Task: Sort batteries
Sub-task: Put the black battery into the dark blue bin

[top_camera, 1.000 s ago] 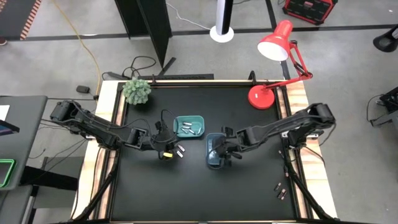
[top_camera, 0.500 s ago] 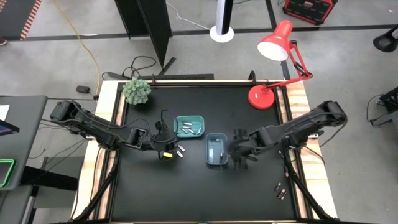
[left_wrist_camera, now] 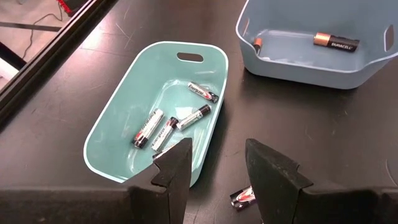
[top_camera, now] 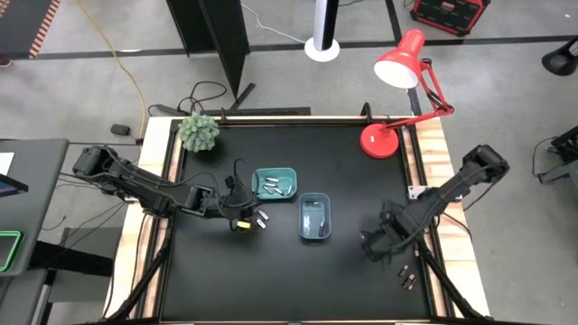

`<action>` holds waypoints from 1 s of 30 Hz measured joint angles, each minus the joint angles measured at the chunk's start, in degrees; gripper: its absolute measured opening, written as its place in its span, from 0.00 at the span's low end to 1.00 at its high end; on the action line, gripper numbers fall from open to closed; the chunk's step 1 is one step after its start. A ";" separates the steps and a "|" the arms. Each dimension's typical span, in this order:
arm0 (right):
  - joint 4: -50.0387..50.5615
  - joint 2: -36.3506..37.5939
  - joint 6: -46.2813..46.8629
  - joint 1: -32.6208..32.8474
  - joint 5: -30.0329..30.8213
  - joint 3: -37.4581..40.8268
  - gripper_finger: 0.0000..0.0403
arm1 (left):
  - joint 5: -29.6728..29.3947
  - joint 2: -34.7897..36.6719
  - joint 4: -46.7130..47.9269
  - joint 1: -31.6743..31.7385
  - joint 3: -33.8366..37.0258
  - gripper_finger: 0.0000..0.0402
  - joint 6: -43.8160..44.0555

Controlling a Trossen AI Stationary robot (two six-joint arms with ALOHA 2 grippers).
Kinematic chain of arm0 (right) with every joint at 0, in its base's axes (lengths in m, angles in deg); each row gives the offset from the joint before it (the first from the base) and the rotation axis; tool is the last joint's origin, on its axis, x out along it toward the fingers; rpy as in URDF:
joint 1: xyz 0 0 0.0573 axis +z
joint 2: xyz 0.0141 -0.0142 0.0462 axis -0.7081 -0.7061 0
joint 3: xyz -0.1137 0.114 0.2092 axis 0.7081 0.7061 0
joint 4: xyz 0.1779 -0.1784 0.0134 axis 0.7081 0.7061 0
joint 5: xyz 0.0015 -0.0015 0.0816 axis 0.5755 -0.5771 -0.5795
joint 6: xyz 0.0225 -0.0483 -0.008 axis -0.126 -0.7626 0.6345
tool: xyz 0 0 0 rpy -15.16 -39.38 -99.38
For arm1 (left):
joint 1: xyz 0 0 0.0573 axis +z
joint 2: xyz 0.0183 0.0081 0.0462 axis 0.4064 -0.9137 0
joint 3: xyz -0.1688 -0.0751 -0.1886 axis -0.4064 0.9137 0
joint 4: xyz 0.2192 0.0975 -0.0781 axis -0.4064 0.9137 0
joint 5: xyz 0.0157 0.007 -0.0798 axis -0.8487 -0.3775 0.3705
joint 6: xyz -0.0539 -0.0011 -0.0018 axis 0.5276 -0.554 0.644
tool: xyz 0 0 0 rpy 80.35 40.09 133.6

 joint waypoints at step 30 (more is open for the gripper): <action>-10.64 -16.13 8.46 27.62 -8.32 4.14 0.59 | 0.00 0.00 -0.02 0.01 0.00 0.36 1.57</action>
